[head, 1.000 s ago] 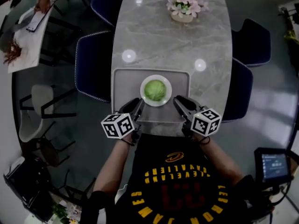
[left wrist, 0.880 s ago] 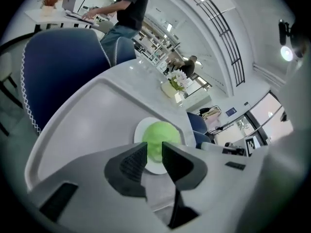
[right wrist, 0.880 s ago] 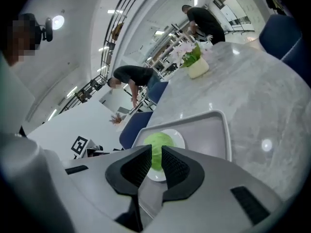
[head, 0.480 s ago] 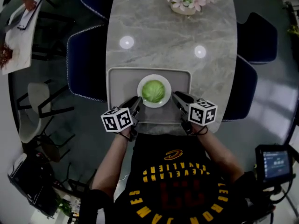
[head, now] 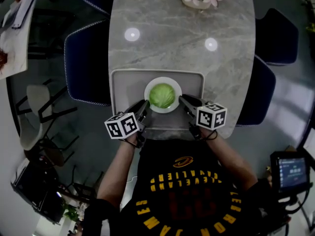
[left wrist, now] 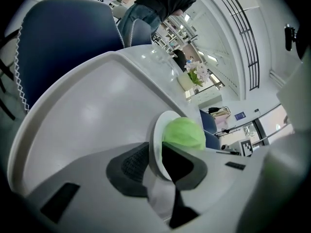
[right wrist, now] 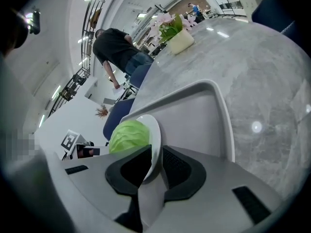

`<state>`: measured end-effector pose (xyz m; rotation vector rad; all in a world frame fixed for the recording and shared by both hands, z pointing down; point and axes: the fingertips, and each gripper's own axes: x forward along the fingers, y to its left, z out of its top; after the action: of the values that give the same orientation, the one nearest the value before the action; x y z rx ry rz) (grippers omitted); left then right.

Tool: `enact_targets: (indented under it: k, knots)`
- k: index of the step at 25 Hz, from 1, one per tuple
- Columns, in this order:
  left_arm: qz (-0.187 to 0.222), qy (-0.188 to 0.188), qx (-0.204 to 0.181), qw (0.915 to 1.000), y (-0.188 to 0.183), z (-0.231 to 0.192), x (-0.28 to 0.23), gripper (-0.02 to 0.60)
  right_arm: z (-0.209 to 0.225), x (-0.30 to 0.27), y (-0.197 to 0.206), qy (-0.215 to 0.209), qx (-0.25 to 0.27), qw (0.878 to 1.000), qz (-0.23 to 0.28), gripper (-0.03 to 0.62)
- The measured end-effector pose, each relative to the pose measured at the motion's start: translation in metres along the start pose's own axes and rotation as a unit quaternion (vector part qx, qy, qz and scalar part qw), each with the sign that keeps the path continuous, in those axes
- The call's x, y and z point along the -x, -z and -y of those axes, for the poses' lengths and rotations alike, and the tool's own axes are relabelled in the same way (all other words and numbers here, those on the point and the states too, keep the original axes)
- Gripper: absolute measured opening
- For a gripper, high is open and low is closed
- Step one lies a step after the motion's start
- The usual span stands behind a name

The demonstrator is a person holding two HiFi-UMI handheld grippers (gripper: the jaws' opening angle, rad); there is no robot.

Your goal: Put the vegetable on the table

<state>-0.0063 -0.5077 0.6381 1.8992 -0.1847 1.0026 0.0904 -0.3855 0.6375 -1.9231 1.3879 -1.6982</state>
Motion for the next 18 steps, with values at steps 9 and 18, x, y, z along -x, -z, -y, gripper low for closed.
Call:
enact_targets:
  k: [9,18]
  knots:
    - [-0.010,-0.006,-0.013,0.9998,-0.002,0.003,-0.002,0.083,-0.001,-0.004,0.001,-0.010,-0.014,1.000,-0.007,0.058]
    - [-0.021,-0.009,-0.005,0.9997,0.002,0.002,-0.013,0.044,0.007,-0.006,0.001,-0.020,-0.032,0.999,-0.013,0.041]
